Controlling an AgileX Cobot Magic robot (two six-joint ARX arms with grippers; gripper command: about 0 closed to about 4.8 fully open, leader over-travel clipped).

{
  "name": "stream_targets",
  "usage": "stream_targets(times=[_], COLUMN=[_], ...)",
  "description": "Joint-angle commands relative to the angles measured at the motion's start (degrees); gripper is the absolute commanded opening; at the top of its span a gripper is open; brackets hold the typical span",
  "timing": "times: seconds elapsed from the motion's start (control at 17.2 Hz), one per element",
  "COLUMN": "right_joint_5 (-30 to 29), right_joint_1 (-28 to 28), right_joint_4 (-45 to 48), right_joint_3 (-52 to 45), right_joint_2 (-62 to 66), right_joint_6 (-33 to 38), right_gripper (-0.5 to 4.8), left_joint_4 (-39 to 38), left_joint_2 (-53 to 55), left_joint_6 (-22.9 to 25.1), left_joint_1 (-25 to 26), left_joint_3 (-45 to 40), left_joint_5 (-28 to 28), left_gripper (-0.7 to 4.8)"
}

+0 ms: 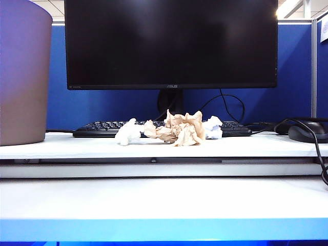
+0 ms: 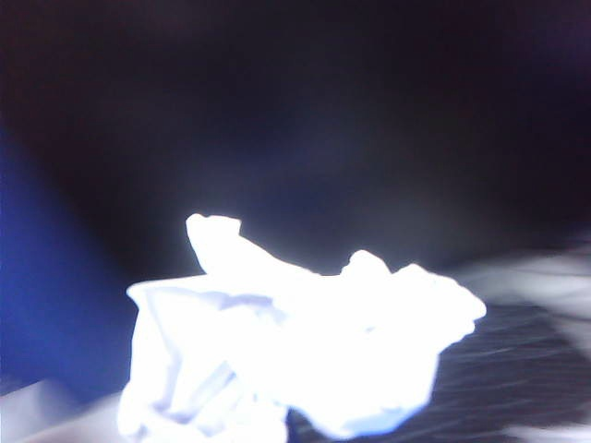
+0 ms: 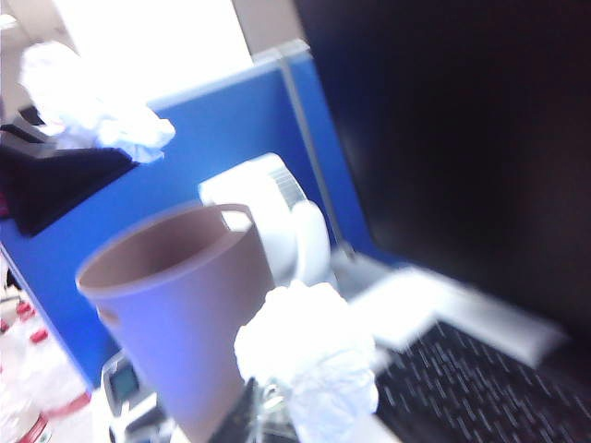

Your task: Pick up all paper balls from the table and place them in the pink trash can.

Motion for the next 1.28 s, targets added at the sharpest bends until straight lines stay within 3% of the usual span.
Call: stream_targets(times=[0.06,0.23,0.41,0.58,0.7,0.87,1.1,1.16,1.28], right_joint_5=[8.00,9.31,9.84,9.79,9.90,9.64,10.75,10.86,13.00], right_joint_1=[6.47,12.15,15.93,19.61,21.64,23.96,28.89,30.86,32.96], right_joint_4=[6.78,8.11,8.50,8.46,8.52,8.44,8.41,8.41,8.24], right_joint_3=[0.24,4.96,11.10,17.57,20.24,25.22,34.14,37.88,41.53], right_joint_2=[2.49,8.15,14.58,20.52,22.58,26.29,33.51,36.68,40.41], right_joint_6=[0.26,0.22,0.22,0.26,0.17,0.22,0.22,0.17,-0.11], right_gripper=[-0.05,-0.05,-0.05,-0.05,-0.05,-0.05,-0.05,-0.05,-0.05], left_joint_4=[-9.33,-17.79,-21.14,-24.15,-25.29,-25.00,-28.02,-28.83,-28.46], left_joint_2=[-1.05,-1.01,-1.03,-1.03,-1.05,-3.08,-8.70,-12.24,-18.25], left_joint_6=[5.49,2.03,1.60,0.24,0.26,1.99,1.07,-1.66,-5.09], left_joint_1=[5.09,10.95,16.59,22.49,22.56,22.53,22.53,22.53,22.53], left_joint_3=[0.17,-0.07,-0.02,0.00,0.00,1.75,14.01,16.94,18.38], left_joint_5=[-11.26,-12.31,-12.35,-9.92,-8.98,-8.31,-6.32,-3.65,2.32], left_gripper=[-0.06,-0.06,-0.03,2.74,3.12,3.10,2.93,2.30,2.22])
